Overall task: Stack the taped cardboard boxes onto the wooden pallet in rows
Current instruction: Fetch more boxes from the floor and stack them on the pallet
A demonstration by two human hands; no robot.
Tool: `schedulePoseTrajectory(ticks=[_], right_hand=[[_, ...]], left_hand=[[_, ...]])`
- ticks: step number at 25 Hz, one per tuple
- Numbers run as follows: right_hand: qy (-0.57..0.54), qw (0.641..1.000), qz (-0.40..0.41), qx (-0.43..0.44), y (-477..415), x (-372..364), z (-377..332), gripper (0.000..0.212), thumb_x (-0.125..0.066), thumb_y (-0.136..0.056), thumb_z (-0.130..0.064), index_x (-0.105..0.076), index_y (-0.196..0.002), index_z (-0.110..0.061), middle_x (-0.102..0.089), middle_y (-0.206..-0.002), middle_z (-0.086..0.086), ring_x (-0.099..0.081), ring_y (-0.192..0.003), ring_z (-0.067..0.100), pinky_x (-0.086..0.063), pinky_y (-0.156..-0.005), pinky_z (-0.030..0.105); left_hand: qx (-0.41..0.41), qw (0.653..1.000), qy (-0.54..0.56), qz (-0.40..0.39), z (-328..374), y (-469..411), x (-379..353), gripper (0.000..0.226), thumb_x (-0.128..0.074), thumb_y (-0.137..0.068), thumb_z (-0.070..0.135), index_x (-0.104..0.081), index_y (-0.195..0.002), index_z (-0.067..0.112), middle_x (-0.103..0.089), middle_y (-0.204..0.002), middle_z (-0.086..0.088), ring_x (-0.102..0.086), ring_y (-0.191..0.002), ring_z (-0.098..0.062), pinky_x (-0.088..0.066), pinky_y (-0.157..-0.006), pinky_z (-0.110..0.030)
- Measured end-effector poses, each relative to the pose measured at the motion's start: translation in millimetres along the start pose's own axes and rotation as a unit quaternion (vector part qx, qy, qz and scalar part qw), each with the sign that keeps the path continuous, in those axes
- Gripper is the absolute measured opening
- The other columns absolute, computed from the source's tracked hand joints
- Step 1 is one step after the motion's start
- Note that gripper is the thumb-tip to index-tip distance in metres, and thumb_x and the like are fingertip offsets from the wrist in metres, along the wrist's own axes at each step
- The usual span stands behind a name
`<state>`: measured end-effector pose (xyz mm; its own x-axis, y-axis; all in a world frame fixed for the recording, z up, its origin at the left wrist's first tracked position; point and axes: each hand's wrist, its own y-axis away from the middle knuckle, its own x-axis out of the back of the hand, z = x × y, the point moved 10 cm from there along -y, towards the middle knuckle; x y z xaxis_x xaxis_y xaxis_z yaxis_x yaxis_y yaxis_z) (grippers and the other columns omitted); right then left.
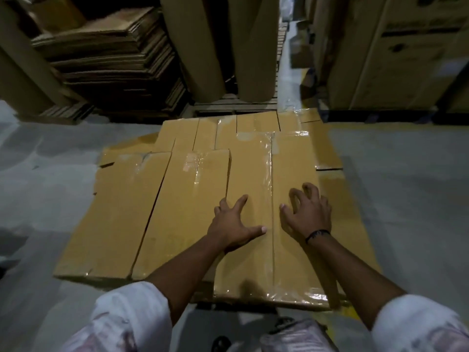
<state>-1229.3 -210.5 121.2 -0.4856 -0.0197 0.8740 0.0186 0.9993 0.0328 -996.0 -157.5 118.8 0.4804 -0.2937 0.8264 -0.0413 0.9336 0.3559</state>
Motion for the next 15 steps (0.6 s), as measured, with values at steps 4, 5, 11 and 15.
schedulePoseTrajectory(ticks=[4, 5, 11, 15], right_hand=[[0.017, 1.0, -0.01, -0.004, -1.4, -18.7, -14.1, 0.063, -0.061, -0.086, -0.061, -0.05, -0.142, -0.035, -0.025, -0.158, -0.001, -0.04, -0.133, 0.034, -0.037, -0.109, 0.049], [0.02, 1.0, -0.01, -0.007, -3.1, -22.1, -15.6, 0.065, -0.062, -0.086, -0.061, -0.049, -0.144, -0.034, -0.024, -0.159, -0.001, -0.04, -0.133, 0.034, -0.038, -0.109, 0.049], [0.045, 0.998, -0.035, -0.005, -17.9, -47.8, -15.1, 0.072, -0.061, -0.085, -0.064, -0.042, -0.148, -0.036, -0.021, -0.16, -0.002, -0.039, -0.133, 0.034, -0.037, -0.109, 0.049], [0.045, 0.997, -0.058, -0.013, -27.6, -68.0, -5.0, 0.073, -0.064, -0.085, -0.062, -0.041, -0.149, -0.036, -0.019, -0.161, -0.001, -0.035, -0.136, 0.035, -0.035, -0.111, 0.051]], left_hand=[[-0.022, 0.999, -0.025, -0.015, -26.2, -6.2, 0.9, 0.116, -0.065, -0.068, 0.088, -0.008, -0.16, 0.047, -0.012, -0.165, -0.02, -0.016, -0.151, -0.041, -0.037, -0.112, -0.055], [-0.025, 0.999, -0.035, -0.017, -30.4, -8.3, 0.1, 0.116, -0.063, -0.068, 0.089, -0.007, -0.16, 0.046, -0.013, -0.165, -0.02, -0.017, -0.15, -0.041, -0.037, -0.112, -0.054], [-0.018, 0.998, -0.056, -0.035, -48.6, -22.2, -12.7, 0.115, -0.064, -0.071, 0.087, -0.006, -0.161, 0.045, -0.015, -0.164, -0.019, -0.018, -0.15, -0.041, -0.038, -0.112, -0.054], [0.0, 0.997, -0.053, -0.052, -51.2, -40.0, -18.3, 0.112, -0.068, -0.073, 0.081, -0.008, -0.161, 0.045, -0.015, -0.164, -0.018, -0.017, -0.15, -0.041, -0.037, -0.113, -0.055]])
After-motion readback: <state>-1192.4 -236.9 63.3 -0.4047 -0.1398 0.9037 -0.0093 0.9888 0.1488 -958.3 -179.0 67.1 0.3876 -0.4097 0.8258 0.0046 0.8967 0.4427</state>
